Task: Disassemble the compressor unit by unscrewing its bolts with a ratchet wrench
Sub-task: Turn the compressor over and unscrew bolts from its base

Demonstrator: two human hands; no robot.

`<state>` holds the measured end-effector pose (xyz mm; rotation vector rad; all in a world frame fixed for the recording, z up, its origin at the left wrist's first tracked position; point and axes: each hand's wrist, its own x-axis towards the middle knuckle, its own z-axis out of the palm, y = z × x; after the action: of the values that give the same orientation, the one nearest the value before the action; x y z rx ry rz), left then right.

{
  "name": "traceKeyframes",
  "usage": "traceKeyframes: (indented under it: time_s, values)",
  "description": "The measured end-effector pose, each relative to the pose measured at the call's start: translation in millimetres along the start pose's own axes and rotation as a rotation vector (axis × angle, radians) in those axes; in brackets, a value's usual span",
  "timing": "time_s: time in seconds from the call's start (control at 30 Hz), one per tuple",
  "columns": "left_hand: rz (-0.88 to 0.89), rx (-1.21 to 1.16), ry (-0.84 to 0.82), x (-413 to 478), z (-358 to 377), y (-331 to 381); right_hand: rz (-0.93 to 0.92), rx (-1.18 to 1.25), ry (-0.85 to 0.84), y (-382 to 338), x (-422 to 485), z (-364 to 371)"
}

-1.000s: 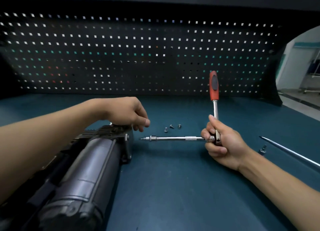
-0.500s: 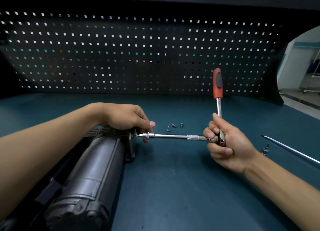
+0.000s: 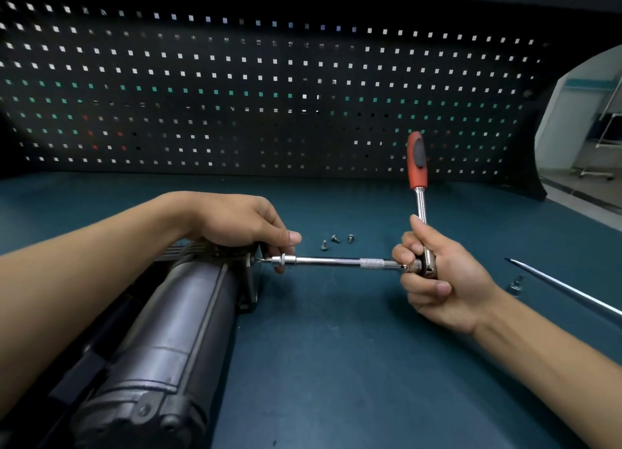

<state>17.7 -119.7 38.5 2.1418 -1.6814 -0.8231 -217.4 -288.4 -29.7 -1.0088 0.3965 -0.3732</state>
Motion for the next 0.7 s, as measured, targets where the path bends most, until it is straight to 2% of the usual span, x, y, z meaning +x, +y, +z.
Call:
traceKeyframes:
  time_s: [0.2, 0.33, 0.4, 0.57, 0.7]
  values:
    - [-0.02, 0.055, -0.003, 1, 3, 4, 0.15, 0.105, 0.018, -8, -1, 1]
    - [-0.011, 0.033, -0.001, 2, 4, 7, 0.16, 0.01, 0.067, -10, -2, 2]
    - [-0.002, 0.055, -0.018, 1, 3, 7, 0.103, -0.106, 0.127, -9, -2, 5]
    - [0.051, 0.11, -0.082, -1, 1, 4, -0.183, -0.49, 0.288, 1, 2, 6]
    - [0.046, 0.18, -0.082, 0, -1, 1, -0.362, -0.597, 0.325, 8, 6, 3]
